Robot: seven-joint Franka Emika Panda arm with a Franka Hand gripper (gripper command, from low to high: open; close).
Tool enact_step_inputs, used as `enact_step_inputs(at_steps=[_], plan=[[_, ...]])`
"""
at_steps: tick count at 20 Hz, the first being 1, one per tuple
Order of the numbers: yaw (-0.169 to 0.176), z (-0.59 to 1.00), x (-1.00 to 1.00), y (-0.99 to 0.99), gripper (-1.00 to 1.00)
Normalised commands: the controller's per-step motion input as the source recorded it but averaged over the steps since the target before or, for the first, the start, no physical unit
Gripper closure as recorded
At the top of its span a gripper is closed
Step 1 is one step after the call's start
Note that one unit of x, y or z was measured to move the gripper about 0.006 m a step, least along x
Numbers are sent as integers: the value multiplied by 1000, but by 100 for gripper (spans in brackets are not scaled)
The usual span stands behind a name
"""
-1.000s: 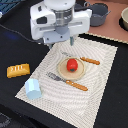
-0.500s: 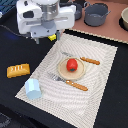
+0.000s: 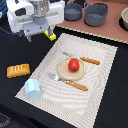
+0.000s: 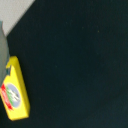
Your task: Interact with the objects in diverse but meaningful ways.
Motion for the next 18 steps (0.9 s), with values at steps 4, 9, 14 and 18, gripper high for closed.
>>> enact_step_inputs(at_steps=[4,9,14,18], plan=[[221,-94,-520,-10,-100],[209,-81,-528,-45,-100],[140,-23,-501,-333,-100],[78,0,-425,-641,-100]])
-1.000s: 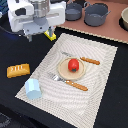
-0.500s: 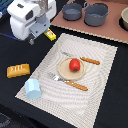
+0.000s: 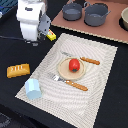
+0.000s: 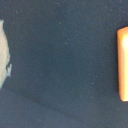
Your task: Interact with the objects in diverse but meaningful ways.
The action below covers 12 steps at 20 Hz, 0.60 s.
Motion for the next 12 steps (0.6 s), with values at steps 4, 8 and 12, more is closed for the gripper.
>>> enact_step_inputs(at_steps=[4,8,12], plan=[[45,0,-439,-719,-100],[62,-45,-225,-734,-100],[50,-271,87,-610,-100]])
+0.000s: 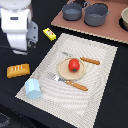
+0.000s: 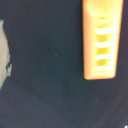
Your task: Interact with the objects in diverse but meaningful ways.
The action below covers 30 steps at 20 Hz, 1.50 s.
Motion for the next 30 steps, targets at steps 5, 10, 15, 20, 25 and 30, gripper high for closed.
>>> enact_step_inputs(at_steps=[5,10,15,20,25,30], plan=[[34,-422,117,-402,-100],[28,-569,27,-203,-100],[19,-597,-25,-180,-100],[21,-574,-98,-169,100],[26,-456,-118,-175,100],[42,-105,15,-71,100]])
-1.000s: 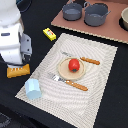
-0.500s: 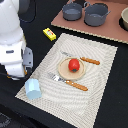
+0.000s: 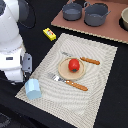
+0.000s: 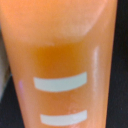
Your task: Interact with the objects in diverse but meaningful ways.
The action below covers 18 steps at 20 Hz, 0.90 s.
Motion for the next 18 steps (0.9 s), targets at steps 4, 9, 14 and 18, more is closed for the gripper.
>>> enact_step_inputs(at_steps=[4,9,14,18], plan=[[78,97,108,168,100],[151,703,482,607,100],[131,969,599,687,100],[80,978,743,696,100]])
